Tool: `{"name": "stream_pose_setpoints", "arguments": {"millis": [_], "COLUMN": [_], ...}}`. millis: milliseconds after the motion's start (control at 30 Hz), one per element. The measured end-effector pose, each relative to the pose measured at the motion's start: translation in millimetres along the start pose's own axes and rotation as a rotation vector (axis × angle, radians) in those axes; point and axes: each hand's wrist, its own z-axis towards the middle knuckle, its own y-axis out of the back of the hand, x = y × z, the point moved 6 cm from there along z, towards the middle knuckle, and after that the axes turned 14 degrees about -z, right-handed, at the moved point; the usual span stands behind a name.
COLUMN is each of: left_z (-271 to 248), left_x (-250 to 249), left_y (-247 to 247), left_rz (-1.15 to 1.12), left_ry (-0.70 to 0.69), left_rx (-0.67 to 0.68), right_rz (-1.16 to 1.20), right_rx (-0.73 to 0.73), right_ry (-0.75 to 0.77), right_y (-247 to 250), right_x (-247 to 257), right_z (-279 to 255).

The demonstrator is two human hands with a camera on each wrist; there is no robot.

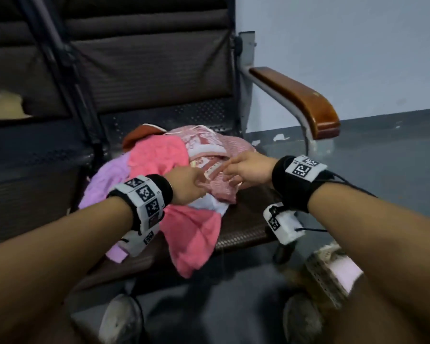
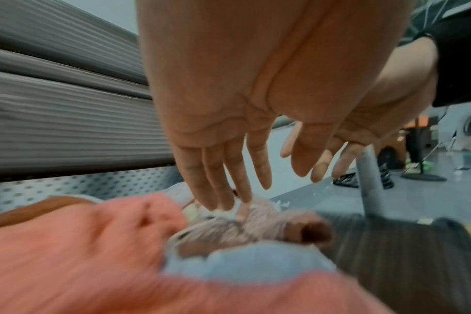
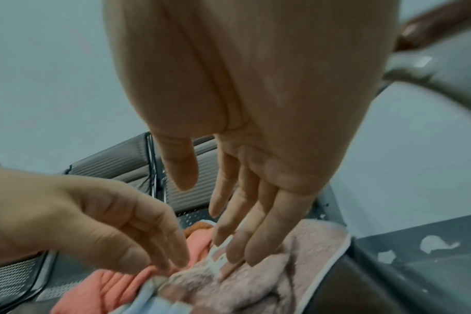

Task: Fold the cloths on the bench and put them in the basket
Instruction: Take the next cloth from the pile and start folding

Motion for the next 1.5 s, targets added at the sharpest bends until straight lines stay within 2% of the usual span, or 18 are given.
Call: {"name": "stream_pose_setpoints", "arguments": {"millis": [100, 200, 267, 367, 467, 567, 700, 867, 900, 967, 1033, 1100, 1167, 1267, 1333, 1400, 1467, 1500], "left_z": [-10, -14, -15, -18, -14, -9, -5, -6, -6, -9, -7, -1, 2, 0, -3, -4, -4, -3], "left_x": [47, 69, 76, 91, 109, 103, 66, 49, 51, 51, 53, 59, 66, 68, 62, 49, 32, 25], "left_y": [-12, -20, -17, 7, 22, 29, 27, 45, 50, 51, 37, 23, 22, 34, 45, 50, 50, 47], "left_rz": [0.031, 0.144, 0.205, -0.055, -0.236, -0.382, -0.926, -1.220, -1.197, -0.912, -0.608, -0.406, -0.263, -0.322, -0.396, -0.515, -0.600, -0.632], "left_ry": [0.063, 0.082, 0.136, 0.284, 0.343, 0.231, -0.029, -0.120, -0.153, -0.228, -0.257, -0.189, -0.124, -0.118, -0.138, -0.181, -0.193, -0.194], "left_rx": [-0.014, -0.070, -0.185, -0.441, -0.453, -0.470, -0.468, -0.510, -0.526, -0.488, -0.380, -0.325, -0.368, -0.495, -0.562, -0.575, -0.545, -0.523], "right_rz": [-0.104, -0.350, -0.380, -0.417, -0.397, -0.298, -0.229, 0.066, 0.127, 0.179, 0.205, 0.178, 0.064, -0.203, -0.242, -0.216, -0.204, -0.208], "right_rx": [0.002, -0.060, -0.099, -0.089, -0.042, -0.060, -0.012, -0.152, -0.206, -0.267, -0.217, -0.187, -0.235, -0.423, -0.599, -0.685, -0.637, -0.550], "right_ry": [0.059, 0.109, 0.137, 0.209, 0.273, 0.281, 0.293, 0.213, 0.219, 0.253, 0.288, 0.301, 0.270, 0.192, 0.031, -0.048, 0.072, 0.172], "right_y": [-34, -49, -54, -69, -85, -86, -91, -64, -54, -36, -30, -25, -15, 10, 28, 35, 29, 20], "right_x": [7, 11, 16, 31, 42, 46, 47, 48, 51, 57, 59, 54, 39, 10, -12, -23, -12, 0], "right_z": [24, 37, 41, 41, 41, 42, 42, 35, 32, 24, 17, 12, 14, 22, 22, 21, 19, 17]}}
